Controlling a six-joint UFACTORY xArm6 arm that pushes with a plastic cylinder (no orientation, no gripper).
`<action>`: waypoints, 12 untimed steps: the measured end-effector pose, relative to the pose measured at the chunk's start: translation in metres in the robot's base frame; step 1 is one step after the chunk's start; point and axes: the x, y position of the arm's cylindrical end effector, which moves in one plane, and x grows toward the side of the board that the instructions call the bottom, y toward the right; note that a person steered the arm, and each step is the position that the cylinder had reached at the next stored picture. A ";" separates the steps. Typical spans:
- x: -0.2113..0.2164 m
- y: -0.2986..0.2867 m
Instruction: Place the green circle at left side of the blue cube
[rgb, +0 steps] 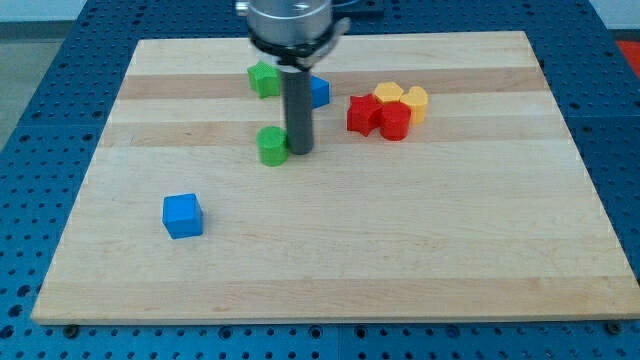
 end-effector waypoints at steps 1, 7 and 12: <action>-0.002 -0.039; 0.000 -0.230; 0.059 -0.170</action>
